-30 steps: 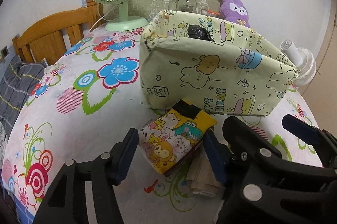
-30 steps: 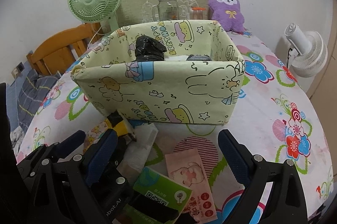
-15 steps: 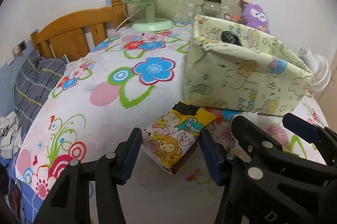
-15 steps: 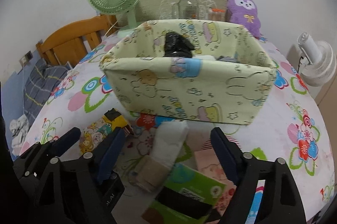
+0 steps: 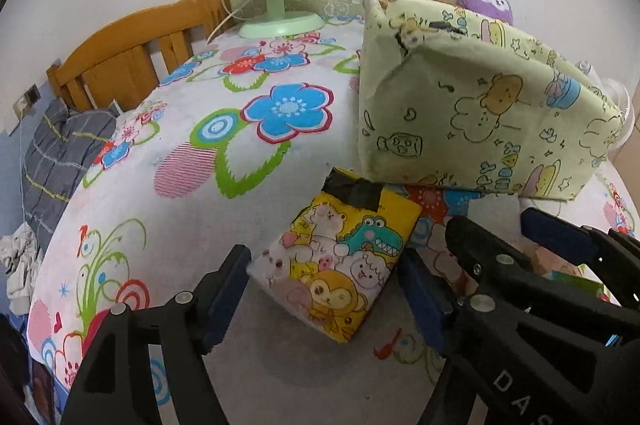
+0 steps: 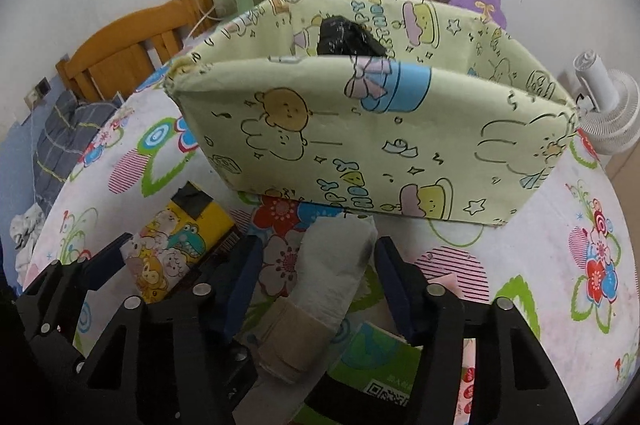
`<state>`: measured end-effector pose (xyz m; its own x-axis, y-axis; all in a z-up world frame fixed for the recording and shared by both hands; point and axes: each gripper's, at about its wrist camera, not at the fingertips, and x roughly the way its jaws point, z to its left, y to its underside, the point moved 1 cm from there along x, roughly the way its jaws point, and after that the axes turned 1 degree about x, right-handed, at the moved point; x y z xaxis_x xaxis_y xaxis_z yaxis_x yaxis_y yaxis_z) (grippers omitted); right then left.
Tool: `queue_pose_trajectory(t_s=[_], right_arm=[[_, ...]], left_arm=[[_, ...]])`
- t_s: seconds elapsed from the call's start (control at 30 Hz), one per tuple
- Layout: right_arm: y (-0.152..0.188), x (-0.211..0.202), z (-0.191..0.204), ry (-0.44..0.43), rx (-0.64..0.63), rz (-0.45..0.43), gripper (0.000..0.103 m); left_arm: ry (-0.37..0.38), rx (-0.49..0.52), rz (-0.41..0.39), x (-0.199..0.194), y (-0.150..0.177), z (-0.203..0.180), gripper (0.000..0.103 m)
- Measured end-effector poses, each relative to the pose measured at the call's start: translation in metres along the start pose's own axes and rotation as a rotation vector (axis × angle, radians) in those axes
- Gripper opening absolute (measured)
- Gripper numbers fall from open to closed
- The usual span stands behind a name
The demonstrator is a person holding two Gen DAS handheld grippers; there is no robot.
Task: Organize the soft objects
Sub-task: 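Grasp the yellow cartoon package with the left tool while the right tool grasps the white folded item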
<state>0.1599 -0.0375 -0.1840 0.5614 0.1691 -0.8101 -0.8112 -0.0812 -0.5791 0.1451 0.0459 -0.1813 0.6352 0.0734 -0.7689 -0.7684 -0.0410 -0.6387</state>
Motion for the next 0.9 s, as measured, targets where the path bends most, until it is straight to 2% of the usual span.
queue_pose_trajectory(t_s=[0.13,0.2,0.27,0.33,0.57,0.9], right_arm=[[-0.002,0.004,-0.005,-0.024,0.032,0.005,0.057],[-0.002,0.005,-0.006,-0.058,0.050,0.010,0.051],[-0.003,0.007,-0.006,-0.066,0.057,0.017,0.037],[-0.003,0.009,-0.007,-0.062,0.060,0.024,0.031],[-0.002,0.004,-0.007,-0.062,0.057,0.003,0.024],[-0.002,-0.022,-0.013,-0.074,0.068,-0.060,0.023]], left_arm=[[0.006,0.004,-0.007,0.001,-0.002,-0.001,0.076],[0.029,0.009,-0.011,0.000,-0.001,-0.002,0.067],[0.039,0.018,-0.015,0.000,-0.001,-0.004,0.062],[0.043,0.027,-0.021,-0.001,0.000,-0.006,0.059],[0.050,0.011,-0.023,-0.006,0.001,-0.007,0.053],[0.051,0.012,-0.076,-0.034,-0.001,-0.013,0.053]])
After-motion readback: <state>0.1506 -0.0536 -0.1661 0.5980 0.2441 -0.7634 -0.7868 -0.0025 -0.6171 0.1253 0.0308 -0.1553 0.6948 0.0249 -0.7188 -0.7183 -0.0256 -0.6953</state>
